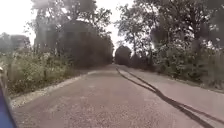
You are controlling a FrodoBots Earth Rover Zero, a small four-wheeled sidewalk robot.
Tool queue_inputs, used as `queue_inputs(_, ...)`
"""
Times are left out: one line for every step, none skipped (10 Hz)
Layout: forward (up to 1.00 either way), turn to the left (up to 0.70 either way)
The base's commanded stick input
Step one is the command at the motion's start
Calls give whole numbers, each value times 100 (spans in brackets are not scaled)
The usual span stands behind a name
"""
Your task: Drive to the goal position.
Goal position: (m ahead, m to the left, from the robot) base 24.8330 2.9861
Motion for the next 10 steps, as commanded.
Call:
queue_inputs(70,-1)
queue_inputs(70,-1)
queue_inputs(70,-1)
queue_inputs(70,-1)
queue_inputs(70,-1)
queue_inputs(70,-1)
queue_inputs(70,-1)
queue_inputs(70,-1)
queue_inputs(70,-1)
queue_inputs(70,-1)
